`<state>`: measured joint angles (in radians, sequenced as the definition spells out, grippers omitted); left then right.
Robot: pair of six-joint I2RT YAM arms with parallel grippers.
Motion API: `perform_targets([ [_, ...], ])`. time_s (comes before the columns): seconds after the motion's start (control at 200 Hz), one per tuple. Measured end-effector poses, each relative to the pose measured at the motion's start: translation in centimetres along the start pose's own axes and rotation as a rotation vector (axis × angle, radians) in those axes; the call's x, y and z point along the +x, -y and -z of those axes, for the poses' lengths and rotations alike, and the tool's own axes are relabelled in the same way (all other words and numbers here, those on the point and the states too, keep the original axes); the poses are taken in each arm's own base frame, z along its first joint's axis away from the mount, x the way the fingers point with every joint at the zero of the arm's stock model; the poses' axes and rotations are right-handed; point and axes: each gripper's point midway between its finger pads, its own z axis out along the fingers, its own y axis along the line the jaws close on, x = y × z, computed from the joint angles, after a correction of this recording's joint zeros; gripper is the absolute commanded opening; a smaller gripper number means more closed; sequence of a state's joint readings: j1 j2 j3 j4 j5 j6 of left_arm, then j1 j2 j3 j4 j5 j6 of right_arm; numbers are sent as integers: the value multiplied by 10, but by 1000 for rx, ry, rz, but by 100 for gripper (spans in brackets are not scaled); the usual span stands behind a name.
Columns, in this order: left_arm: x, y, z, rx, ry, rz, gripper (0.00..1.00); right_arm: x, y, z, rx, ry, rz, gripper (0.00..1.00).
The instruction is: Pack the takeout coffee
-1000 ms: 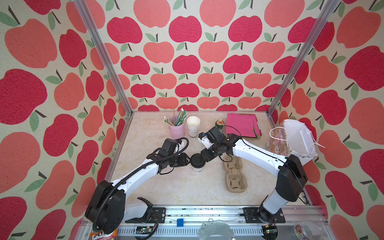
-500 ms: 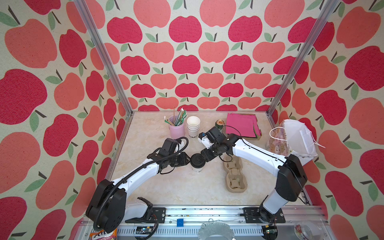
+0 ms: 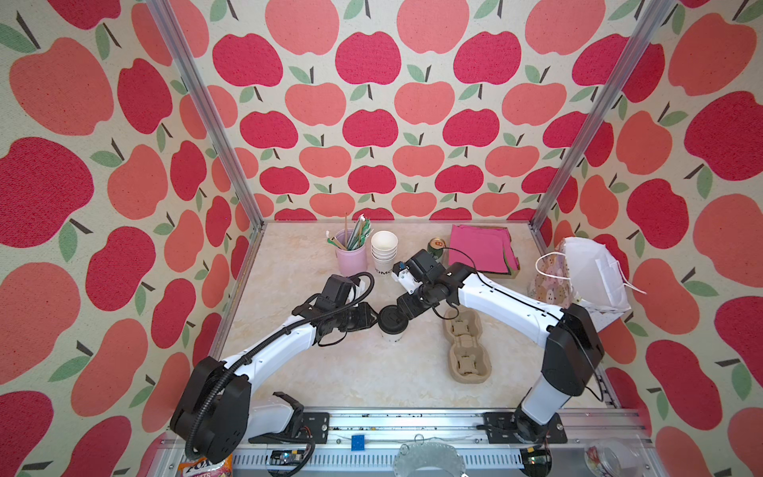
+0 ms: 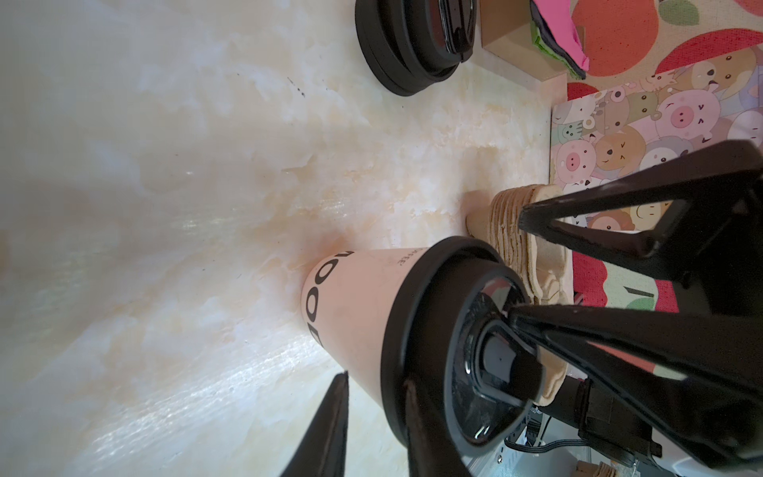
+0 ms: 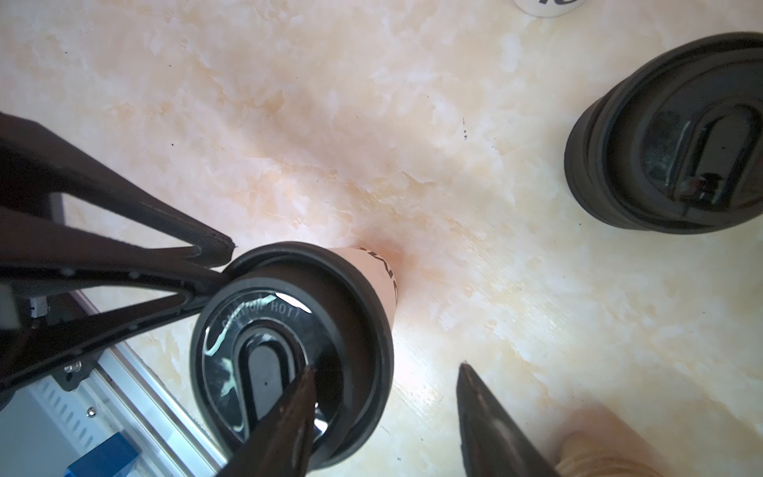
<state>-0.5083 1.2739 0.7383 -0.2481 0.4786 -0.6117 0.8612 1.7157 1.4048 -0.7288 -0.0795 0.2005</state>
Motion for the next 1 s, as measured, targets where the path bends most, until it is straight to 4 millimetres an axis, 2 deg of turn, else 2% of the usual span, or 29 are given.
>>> perform_targets([
  [0.2, -1, -1, 0, -9, 2, -1, 27, -11, 2, 2, 21, -8, 5, 59],
  [0.445, -1, -2, 1, -21, 3, 1, 33, -35, 0, 21, 25, 54, 39, 62],
  [0.585, -4, 1, 4, -24, -1, 3, 39, -35, -1, 24, 25, 60, 68, 65],
  [0.77, -14, 10, 10, -10, 24, -13, 48, -34, -6, 41, 23, 94, 116, 71],
  [0.995, -30, 6, 27, -21, 102, -3, 60, -21, -24, 48, 26, 94, 209, 84],
])
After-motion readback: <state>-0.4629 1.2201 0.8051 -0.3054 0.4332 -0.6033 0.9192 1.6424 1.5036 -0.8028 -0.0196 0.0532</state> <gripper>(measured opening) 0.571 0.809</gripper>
